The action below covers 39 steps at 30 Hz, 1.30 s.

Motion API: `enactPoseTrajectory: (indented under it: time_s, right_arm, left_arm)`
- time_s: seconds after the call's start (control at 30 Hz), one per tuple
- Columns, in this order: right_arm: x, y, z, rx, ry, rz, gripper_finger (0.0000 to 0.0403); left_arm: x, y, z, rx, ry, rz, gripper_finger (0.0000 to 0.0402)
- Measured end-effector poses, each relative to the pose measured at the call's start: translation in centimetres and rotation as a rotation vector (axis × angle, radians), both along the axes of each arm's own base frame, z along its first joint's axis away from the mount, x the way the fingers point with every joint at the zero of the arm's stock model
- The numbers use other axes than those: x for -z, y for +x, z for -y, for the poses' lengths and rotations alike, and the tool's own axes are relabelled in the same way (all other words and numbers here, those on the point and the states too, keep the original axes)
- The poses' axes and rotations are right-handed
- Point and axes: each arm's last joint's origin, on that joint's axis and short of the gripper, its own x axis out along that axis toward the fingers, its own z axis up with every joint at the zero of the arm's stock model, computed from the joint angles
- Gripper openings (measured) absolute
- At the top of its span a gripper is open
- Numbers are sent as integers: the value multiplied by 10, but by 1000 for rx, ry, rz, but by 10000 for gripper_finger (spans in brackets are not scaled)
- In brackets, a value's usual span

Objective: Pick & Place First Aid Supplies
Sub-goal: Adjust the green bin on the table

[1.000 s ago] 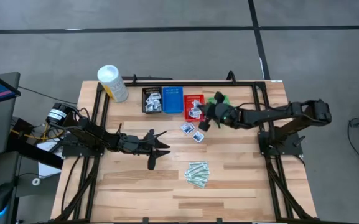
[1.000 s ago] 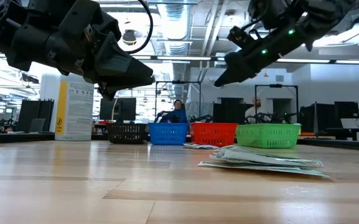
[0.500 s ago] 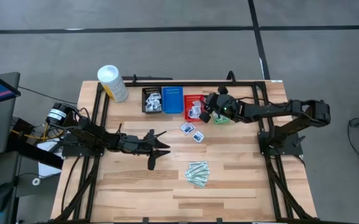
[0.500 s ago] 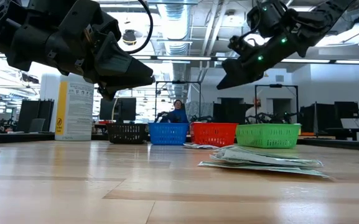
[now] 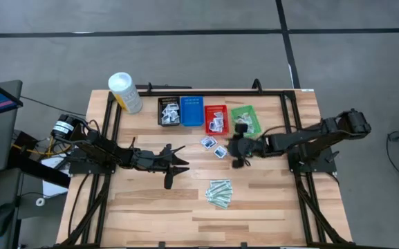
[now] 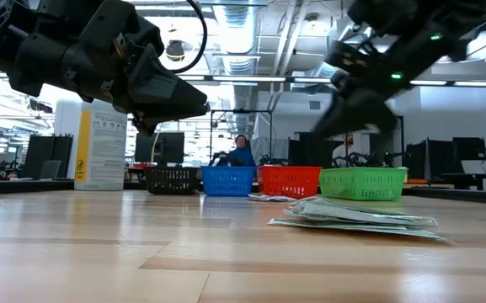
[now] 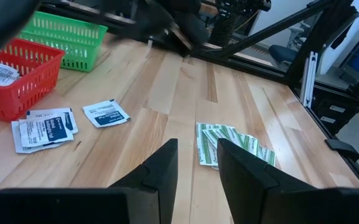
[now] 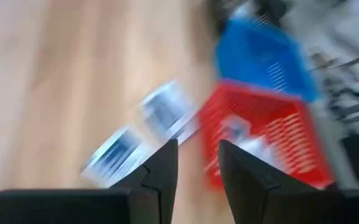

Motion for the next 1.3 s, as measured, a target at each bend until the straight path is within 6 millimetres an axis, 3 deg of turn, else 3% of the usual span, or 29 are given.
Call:
enactPoseTrajectory:
  time_s: [0.17, 0.4, 0.77, 1.07, 1.3]
  right_arm:
    - [6, -21, -21, -71, 172, -155, 100]
    - [10, -47, -16, 81, 283, -329, 87]
    - [38, -46, 30, 90, 188, -613, 83]
    - [35, -31, 78, 222, 127, -534, 57]
    - [26, -29, 100, 265, 142, -494, 46]
  left_arm:
    - [0, 0, 0, 0, 0, 0, 112]
    - [0, 0, 0, 0, 0, 0, 112]
    - [0, 0, 0, 0, 0, 0, 112]
    - [0, 0, 0, 0, -1, 2, 112]
    - [0, 0, 0, 0, -1, 2, 112]
